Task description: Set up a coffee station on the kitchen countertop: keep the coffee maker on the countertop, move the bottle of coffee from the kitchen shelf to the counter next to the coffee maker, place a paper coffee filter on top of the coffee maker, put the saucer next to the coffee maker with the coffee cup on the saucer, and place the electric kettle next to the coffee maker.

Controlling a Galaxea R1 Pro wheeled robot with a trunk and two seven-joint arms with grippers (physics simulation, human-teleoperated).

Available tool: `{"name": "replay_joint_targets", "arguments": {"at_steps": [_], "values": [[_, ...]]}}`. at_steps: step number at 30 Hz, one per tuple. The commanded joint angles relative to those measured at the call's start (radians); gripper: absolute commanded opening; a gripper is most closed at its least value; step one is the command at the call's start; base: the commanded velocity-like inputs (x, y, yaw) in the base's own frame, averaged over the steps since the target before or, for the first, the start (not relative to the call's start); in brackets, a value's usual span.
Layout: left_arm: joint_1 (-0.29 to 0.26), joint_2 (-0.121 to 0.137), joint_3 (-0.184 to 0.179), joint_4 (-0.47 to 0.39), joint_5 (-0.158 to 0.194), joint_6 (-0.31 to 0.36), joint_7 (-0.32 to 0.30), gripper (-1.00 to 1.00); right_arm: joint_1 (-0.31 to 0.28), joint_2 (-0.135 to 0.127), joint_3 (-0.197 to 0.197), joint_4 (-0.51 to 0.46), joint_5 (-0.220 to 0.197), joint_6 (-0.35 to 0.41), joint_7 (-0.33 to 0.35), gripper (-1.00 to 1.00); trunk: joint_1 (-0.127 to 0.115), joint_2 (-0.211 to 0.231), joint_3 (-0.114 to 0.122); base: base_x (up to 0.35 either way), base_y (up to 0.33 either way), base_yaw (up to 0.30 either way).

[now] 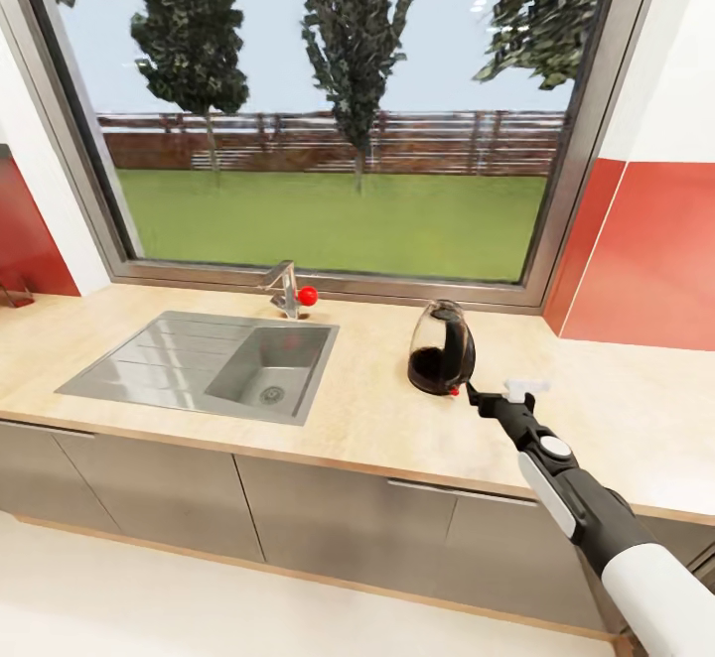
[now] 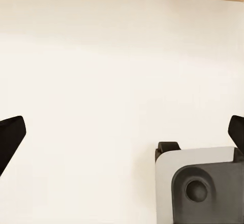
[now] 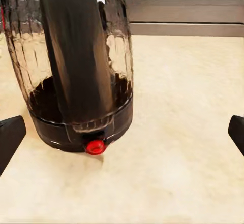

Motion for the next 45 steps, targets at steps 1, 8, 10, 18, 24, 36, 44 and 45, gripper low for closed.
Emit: {"name": "replay_joint_targets", "arguments": {"at_steps": [1, 8, 10, 18, 24, 36, 44, 45], "values": [[-0.001, 0.000, 0.009, 0.001, -0.011, -0.004, -0.004, 1.00, -0.001, -0.002, 0.005, -0.001, -0.008, 0.002, -0.006, 1.00, 0.001, -0.002, -0.002, 0.002, -0.001, 0.000], [0.003, 0.000, 0.012, 0.004, -0.009, -0.004, -0.004, 1.00, -0.001, -0.001, 0.004, -0.001, -0.008, 0.001, 0.002, 1.00, 0.001, -0.002, -0.002, 0.000, 0.000, 0.000], [0.003, 0.000, 0.013, 0.004, -0.009, -0.004, -0.004, 1.00, -0.001, -0.001, 0.004, -0.002, -0.007, 0.001, 0.003, 1.00, 0.001, -0.002, -0.002, 0.000, 0.000, 0.000], [0.004, 0.000, 0.014, 0.004, -0.009, -0.003, -0.004, 1.00, -0.001, 0.000, 0.004, -0.004, -0.007, 0.001, 0.003, 1.00, 0.001, -0.002, -0.002, 0.004, 0.001, 0.000], [0.004, 0.000, 0.015, 0.004, -0.009, -0.002, -0.004, 1.00, -0.001, 0.001, 0.004, -0.004, -0.007, 0.001, 0.003, 1.00, 0.001, -0.002, -0.002, 0.165, 0.120, 0.000], [0.005, 0.000, 0.014, 0.004, -0.011, -0.002, -0.004, 1.00, -0.001, 0.001, 0.004, -0.004, -0.007, 0.001, 0.003, 1.00, 0.001, -0.002, -0.002, 0.136, 0.096, 0.000], [0.005, 0.000, 0.014, 0.004, -0.013, -0.002, -0.003, 1.00, -0.001, 0.001, 0.004, -0.004, -0.007, 0.001, 0.003, 1.00, 0.001, -0.002, -0.002, 0.035, 0.003, 0.000], [0.005, 0.000, 0.014, 0.004, -0.013, -0.002, -0.003, 1.00, -0.001, 0.001, 0.004, -0.004, -0.007, 0.001, 0.003, 1.00, 0.001, -0.002, -0.002, 0.194, 0.000, 0.000]]}}
